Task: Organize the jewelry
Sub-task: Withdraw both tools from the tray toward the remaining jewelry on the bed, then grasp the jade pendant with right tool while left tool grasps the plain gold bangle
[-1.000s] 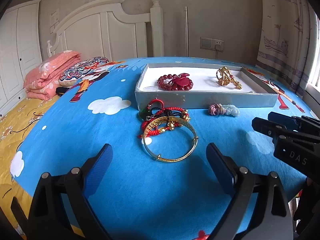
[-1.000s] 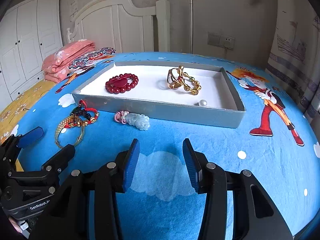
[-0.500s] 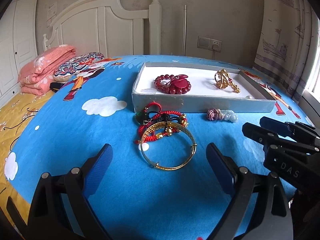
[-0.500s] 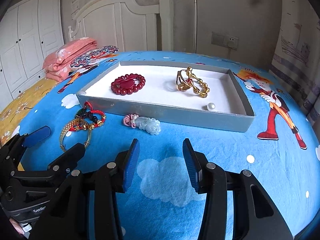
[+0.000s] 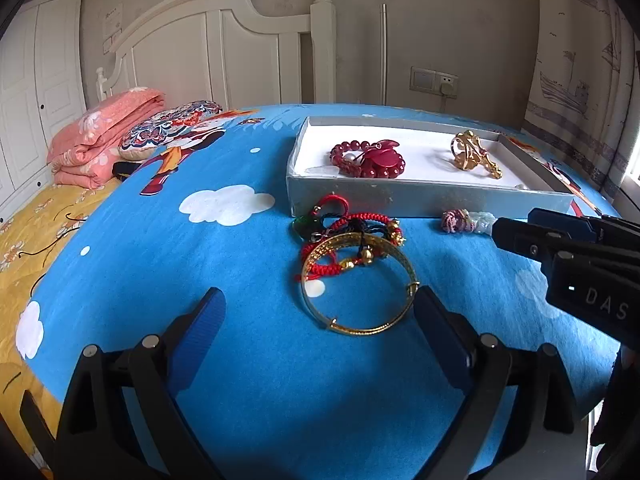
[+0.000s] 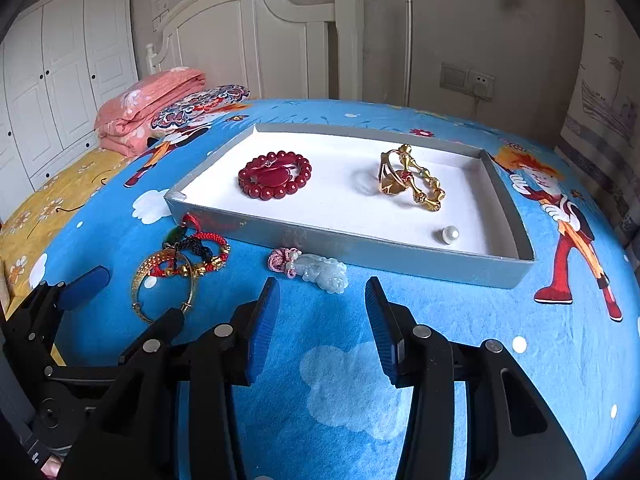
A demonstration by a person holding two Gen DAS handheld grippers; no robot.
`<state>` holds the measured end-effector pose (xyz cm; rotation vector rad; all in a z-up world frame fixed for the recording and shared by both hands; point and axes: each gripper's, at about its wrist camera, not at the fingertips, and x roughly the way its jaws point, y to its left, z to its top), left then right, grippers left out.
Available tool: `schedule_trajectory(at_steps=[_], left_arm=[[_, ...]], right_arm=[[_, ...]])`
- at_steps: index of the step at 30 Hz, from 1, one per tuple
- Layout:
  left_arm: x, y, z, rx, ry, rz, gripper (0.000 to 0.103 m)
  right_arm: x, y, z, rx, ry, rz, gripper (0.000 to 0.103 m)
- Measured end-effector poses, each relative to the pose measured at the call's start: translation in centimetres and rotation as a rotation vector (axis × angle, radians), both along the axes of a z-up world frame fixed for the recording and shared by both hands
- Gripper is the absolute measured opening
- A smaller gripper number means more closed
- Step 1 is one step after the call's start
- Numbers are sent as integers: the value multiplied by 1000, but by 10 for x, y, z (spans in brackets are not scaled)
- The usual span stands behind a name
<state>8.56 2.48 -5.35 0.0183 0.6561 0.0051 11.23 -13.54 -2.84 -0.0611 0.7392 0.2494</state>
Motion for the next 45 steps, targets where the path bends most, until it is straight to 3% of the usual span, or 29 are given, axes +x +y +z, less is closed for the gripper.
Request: schedule_trajectory(at_steps=[4, 11, 18, 22, 26, 29, 30, 32, 38, 45], left_arm=[[5, 12, 0, -7, 26, 7, 93], [5, 29, 0, -11, 33, 32, 95], [-5, 45, -2, -16, 21, 72, 98], [-10, 49, -2, -26, 14, 80, 97], [-13, 50, 0, -62, 16, 50, 97], [-12, 51, 1, -74, 21, 47, 97], [-11, 51, 2, -76, 22, 46, 97], [-9, 51, 3, -82, 29, 39, 97], [3, 40, 11, -81, 31, 17, 97], [30, 29, 15, -98, 101, 10, 97]], right_arm=[[15, 6, -2, -3, 69, 26, 43], [29, 18, -2, -57, 86, 81, 44], [4, 29, 4, -20, 130, 276, 41], [4, 30, 7, -58, 85, 214, 41], [21, 32, -3, -88, 102, 193, 40], [17, 41, -7, -131, 84, 214, 31], [14, 44, -8, -153, 72, 224, 22], [8, 46, -8, -183, 50, 209, 19], [-2, 28, -9, -148, 45, 151, 19], [-13, 11, -11, -100, 40, 137, 19]])
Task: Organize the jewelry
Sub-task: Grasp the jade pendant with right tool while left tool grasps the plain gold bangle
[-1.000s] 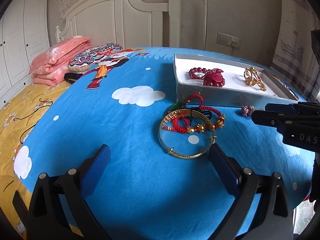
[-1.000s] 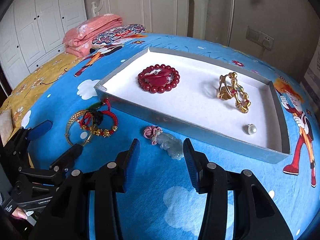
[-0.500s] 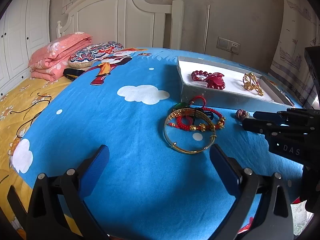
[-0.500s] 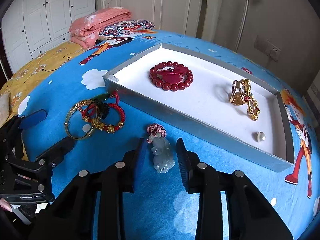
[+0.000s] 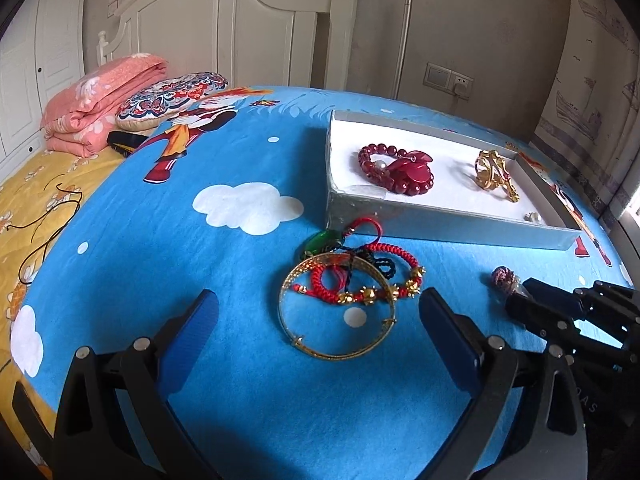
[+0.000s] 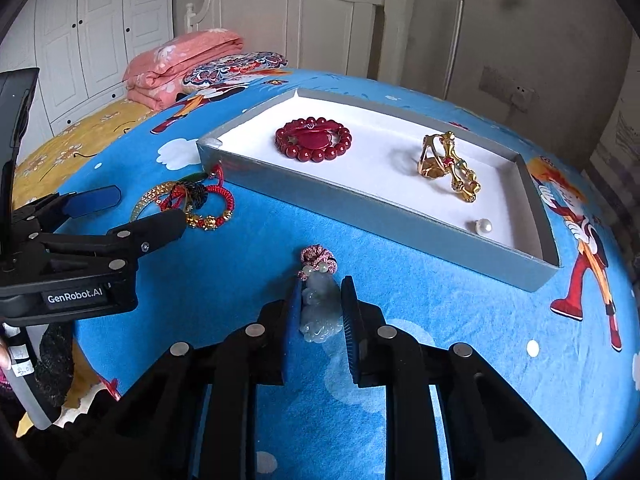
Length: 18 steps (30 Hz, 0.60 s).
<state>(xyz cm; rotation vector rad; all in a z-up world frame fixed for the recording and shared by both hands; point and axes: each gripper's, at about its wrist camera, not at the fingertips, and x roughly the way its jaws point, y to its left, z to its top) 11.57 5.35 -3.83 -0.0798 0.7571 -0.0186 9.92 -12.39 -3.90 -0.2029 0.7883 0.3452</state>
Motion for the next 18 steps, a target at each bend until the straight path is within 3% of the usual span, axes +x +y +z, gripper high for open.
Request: schedule_trajectory(at_steps=[2, 3, 4, 5, 12, 18], left_arm=[[6, -3, -1, 5, 21, -4, 94], [7, -4, -3, 5, 27, -12, 81], [6, -7, -2, 28, 17, -3, 76], [4, -8, -3, 27, 6, -12, 58], [-30, -24, -5, -2, -77, -73, 59], [-46, -61, -12, 71, -108, -176, 59]], right_arm=[[-1, -2, 0, 13, -1, -5, 19], [-1, -3, 0, 17, -1, -5, 19], [-2, -3, 0, 21, -3, -5, 19], [-2, -4, 0, 25, -5, -7, 19], [-15, -16, -2, 41, -44, -50, 19], [-27, -38, -6, 30, -86, -126, 19]])
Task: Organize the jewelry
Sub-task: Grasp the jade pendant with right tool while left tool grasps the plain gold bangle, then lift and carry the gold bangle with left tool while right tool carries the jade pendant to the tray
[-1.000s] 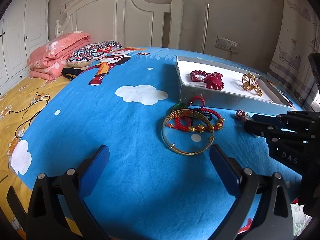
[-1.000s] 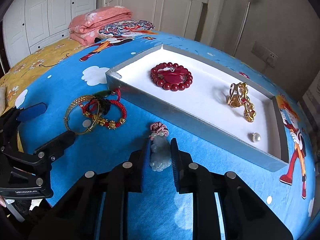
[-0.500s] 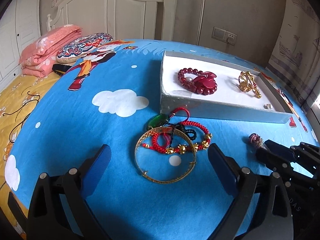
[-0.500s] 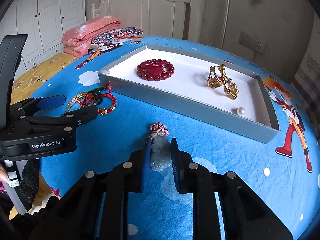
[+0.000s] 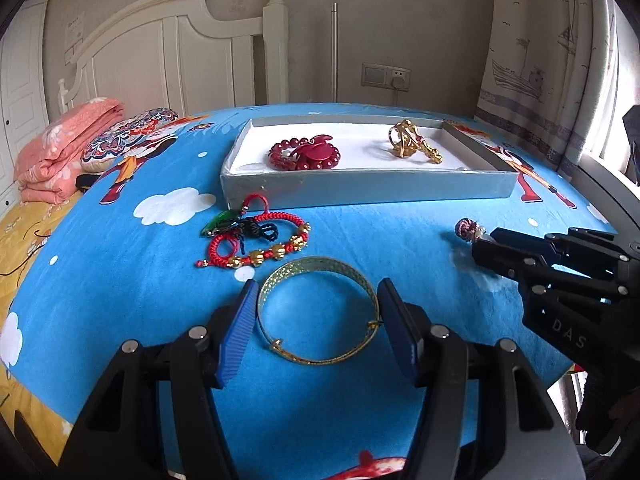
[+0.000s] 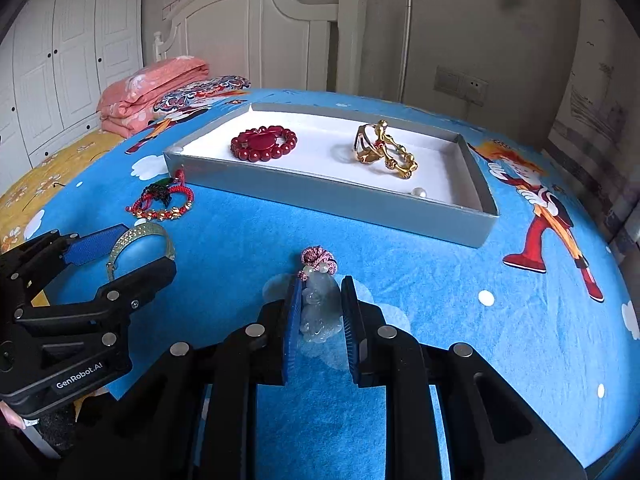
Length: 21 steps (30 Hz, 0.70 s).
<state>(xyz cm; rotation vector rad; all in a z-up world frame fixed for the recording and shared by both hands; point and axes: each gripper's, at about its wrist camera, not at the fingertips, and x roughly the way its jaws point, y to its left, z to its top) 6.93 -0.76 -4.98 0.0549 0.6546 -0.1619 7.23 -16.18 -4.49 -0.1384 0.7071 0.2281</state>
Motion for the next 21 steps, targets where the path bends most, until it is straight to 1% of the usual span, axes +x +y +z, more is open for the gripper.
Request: schedule_trajectory(at_steps=[4, 9, 11, 21], left_arm=[[3, -9, -1, 13, 0, -12, 60], [2, -11, -5, 26, -15, 1, 72], [3, -9, -5, 19, -13, 5, 74], [2, -8, -6, 16, -21, 9, 74]], right_arm=[[-4, -7, -2, -11, -4, -9, 20], [-4, -7, -3, -10, -12, -8, 21], [-4, -7, -4, -7, -14, -11, 22], [-5, -6, -5, 2, -32, -22, 22]])
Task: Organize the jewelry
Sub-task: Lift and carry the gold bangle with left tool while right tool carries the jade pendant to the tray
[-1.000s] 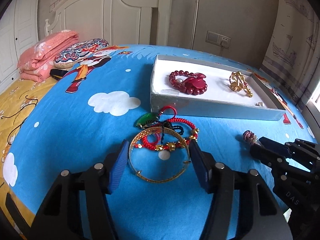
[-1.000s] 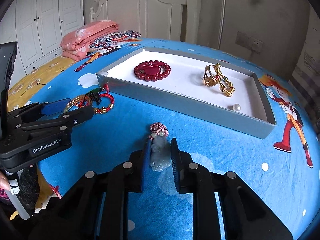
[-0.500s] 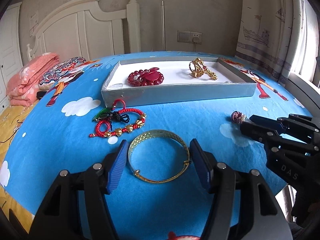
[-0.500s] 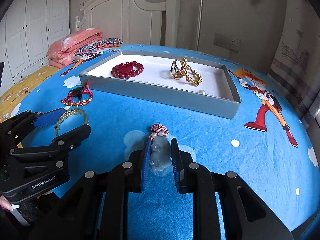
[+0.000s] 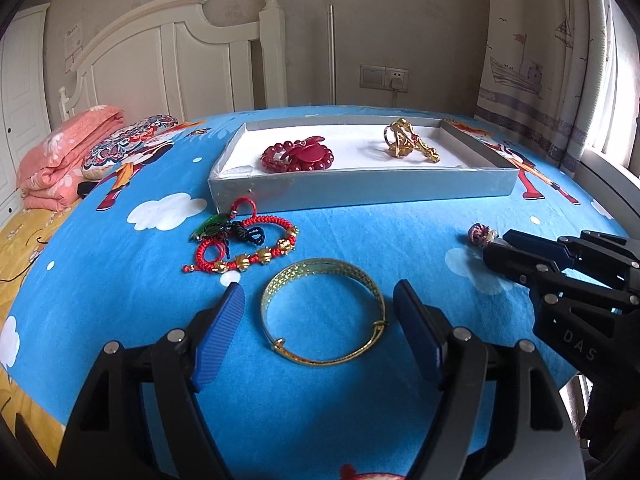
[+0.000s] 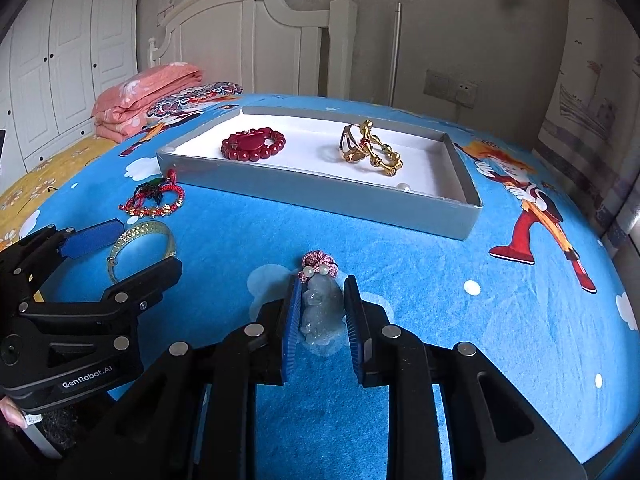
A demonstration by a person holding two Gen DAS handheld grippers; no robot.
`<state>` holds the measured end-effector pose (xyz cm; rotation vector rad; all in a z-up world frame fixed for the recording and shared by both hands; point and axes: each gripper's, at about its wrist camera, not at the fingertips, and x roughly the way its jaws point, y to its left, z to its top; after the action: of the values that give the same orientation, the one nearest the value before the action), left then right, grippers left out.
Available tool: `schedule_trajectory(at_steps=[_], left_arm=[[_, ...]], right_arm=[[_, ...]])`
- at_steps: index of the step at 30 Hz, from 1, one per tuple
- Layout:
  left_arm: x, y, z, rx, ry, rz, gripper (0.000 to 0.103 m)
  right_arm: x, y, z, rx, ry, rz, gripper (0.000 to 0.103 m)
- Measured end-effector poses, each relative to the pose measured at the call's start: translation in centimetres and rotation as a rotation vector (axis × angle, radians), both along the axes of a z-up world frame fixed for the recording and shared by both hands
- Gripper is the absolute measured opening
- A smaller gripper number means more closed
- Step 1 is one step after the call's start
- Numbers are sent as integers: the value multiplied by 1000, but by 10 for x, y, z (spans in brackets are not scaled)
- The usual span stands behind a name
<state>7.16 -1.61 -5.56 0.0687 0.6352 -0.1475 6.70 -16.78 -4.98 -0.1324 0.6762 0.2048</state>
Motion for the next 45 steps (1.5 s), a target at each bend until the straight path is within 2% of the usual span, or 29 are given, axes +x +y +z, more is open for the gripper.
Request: schedule_trajectory(at_steps=[5, 8, 17, 28, 38, 45], left_arm=[[-1, -1, 0, -1, -4, -2, 72], [-3, -4, 1, 3, -13, -17, 59], [-8, 1, 2, -14, -25, 4, 59], [-32, 4, 14, -11, -122, 59, 59], [-31, 7, 12, -19, -115, 66, 59], [-25, 8, 15, -19, -111, 89, 59]], right_arm=[[-3, 3, -2, -19, -26, 0, 22], [-6, 6, -3, -42, -51, 5, 21], [-21, 5, -4, -8, -111, -4, 20], [-36, 1, 9, 25, -189, -40, 21], [-35, 3, 6, 25, -171, -45, 21], [-26, -13, 18, 71, -168, -99, 21]])
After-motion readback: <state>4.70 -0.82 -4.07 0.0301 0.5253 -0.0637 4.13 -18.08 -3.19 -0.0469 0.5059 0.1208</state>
